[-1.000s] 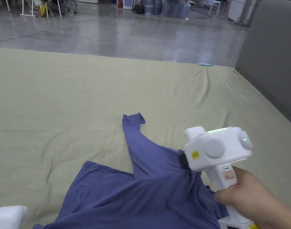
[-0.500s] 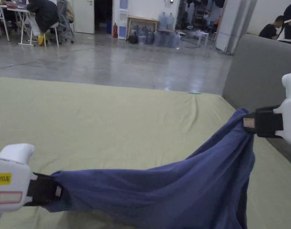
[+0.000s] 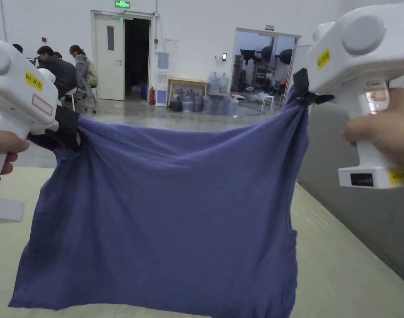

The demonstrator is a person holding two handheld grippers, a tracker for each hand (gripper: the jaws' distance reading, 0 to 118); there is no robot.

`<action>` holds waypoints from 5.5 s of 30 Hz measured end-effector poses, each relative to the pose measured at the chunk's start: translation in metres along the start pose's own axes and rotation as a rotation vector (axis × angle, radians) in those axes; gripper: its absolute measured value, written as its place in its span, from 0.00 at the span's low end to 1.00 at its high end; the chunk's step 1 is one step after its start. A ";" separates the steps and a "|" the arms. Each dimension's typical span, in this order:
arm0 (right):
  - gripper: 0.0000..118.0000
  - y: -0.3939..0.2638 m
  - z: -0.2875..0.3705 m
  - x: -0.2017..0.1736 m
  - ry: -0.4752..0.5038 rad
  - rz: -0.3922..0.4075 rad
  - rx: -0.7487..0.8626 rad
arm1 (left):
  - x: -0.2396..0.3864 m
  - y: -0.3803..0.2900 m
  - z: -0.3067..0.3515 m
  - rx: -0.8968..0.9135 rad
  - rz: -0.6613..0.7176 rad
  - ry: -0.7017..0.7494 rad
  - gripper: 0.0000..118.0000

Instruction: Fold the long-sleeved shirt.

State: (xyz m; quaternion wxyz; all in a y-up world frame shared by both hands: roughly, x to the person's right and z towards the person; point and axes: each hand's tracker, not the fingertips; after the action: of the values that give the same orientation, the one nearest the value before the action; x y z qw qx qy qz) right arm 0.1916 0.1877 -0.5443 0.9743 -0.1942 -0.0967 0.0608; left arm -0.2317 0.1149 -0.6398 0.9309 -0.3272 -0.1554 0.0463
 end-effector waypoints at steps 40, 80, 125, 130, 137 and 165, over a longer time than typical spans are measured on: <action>0.02 -0.186 -0.246 -0.018 0.067 -0.043 -0.428 | -0.037 -0.091 -0.226 -0.386 -0.026 0.151 0.08; 0.02 -0.559 0.023 -0.043 0.275 0.142 -0.956 | -0.071 -0.512 -0.042 -0.772 -0.167 0.003 0.08; 1.00 -0.350 -0.189 -0.091 0.401 -0.254 -0.580 | -0.035 -0.433 -0.057 -0.309 0.100 0.080 0.00; 1.00 -0.319 -0.357 -0.114 0.339 -0.371 -0.734 | -0.041 -0.448 -0.070 -0.365 0.091 0.123 0.00; 0.84 -0.336 -0.476 -0.154 0.199 -0.443 -0.862 | -0.048 -0.458 -0.079 -0.415 0.087 0.126 0.00; 0.03 -0.464 -0.203 -0.115 0.224 -0.135 -0.911 | -0.075 -0.464 -0.062 -0.412 0.113 0.137 0.00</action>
State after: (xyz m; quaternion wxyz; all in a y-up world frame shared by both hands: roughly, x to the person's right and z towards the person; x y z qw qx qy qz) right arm 0.1596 -0.3300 -0.5662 0.7961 -0.6005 -0.0202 -0.0728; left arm -0.2906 -0.2986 -0.4152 0.8488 -0.5209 -0.0794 0.0435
